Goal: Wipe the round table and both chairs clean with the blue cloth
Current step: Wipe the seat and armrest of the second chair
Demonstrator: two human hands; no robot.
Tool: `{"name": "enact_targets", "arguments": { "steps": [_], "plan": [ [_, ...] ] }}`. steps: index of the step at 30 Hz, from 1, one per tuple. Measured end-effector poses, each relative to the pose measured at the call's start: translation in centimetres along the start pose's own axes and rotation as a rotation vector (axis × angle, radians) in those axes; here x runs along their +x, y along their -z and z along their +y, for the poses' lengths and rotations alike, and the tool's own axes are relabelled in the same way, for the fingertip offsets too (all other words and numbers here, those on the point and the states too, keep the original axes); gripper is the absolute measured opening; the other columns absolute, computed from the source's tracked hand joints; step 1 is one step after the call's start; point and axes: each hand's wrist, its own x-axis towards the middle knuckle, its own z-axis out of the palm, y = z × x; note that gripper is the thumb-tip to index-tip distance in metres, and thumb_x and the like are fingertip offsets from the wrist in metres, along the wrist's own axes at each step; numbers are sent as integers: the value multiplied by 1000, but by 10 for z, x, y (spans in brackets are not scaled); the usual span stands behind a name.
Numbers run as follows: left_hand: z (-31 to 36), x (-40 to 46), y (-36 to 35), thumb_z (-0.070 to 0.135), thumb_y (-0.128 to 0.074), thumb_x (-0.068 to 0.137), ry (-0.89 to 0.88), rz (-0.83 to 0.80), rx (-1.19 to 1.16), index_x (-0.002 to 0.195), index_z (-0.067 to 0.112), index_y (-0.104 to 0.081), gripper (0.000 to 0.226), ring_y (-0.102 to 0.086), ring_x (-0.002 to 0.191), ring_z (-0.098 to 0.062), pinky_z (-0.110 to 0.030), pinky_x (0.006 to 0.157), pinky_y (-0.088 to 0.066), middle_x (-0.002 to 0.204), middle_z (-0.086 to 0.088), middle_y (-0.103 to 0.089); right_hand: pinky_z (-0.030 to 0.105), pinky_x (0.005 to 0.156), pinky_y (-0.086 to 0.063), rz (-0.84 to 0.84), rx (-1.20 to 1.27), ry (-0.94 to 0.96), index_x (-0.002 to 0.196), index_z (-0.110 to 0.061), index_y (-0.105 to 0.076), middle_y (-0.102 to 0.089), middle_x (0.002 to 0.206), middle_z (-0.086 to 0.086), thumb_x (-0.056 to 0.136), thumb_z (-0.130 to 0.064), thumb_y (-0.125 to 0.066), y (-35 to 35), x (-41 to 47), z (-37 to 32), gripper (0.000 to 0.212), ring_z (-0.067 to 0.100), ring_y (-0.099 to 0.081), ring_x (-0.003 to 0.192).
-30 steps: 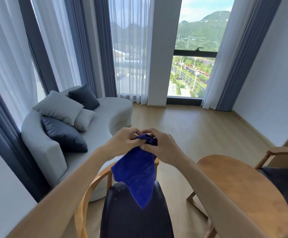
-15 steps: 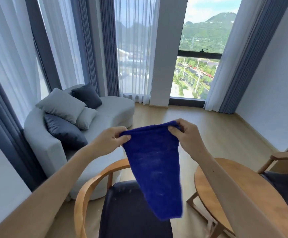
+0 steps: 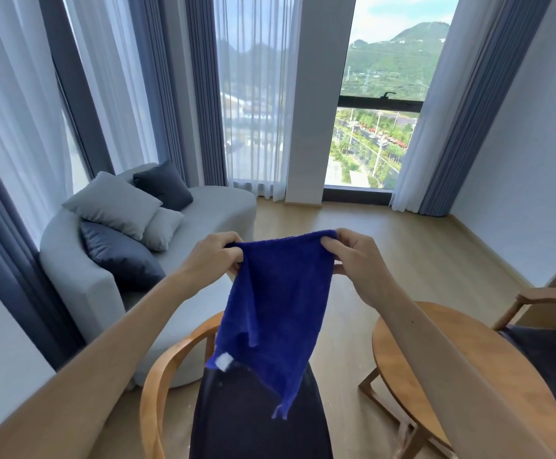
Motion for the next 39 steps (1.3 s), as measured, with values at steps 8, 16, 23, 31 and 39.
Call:
{"name": "enact_targets", "arguments": {
  "steps": [8,16,23,31,39],
  "plan": [
    [-8,-11,2,0,-56,85,-157,-23,317,77,29,-55,30,-57,71,-11,-21,62,-43,73,9,-60,35,76,-54,117,-102,154,95,-17,-67,-71,89,6,95,-8,-56,1,4,-14,14,19,-64,84],
    [-24,-8,2,0,-47,89,-97,57,387,85,24,-62,28,-59,78,-15,-19,63,-40,81,3,-65,39,66,-58,74,-67,99,88,-14,-63,-70,83,5,93,-9,-60,7,-4,-20,8,14,-65,75],
    [-20,-1,-19,6,-44,91,-10,185,587,90,17,-57,17,-53,94,-27,-32,75,-40,95,-7,-55,38,73,-59,13,-102,119,88,-15,-60,-67,88,7,93,-11,-61,-15,-3,-30,7,23,-64,86],
    [41,-38,-66,45,-62,87,-359,223,358,72,35,-38,29,-51,56,3,-9,50,-42,63,18,-49,48,76,-59,84,-49,15,76,-9,-60,-69,88,18,84,-10,-71,-42,0,-28,13,31,-69,84],
    [41,-30,-73,8,-51,93,-416,271,328,83,19,-43,17,-48,64,-7,-14,58,-39,79,6,-47,44,70,-61,158,28,-22,83,0,-64,-70,80,18,81,-10,-73,-38,-1,-34,14,28,-72,71]
  ]
}}
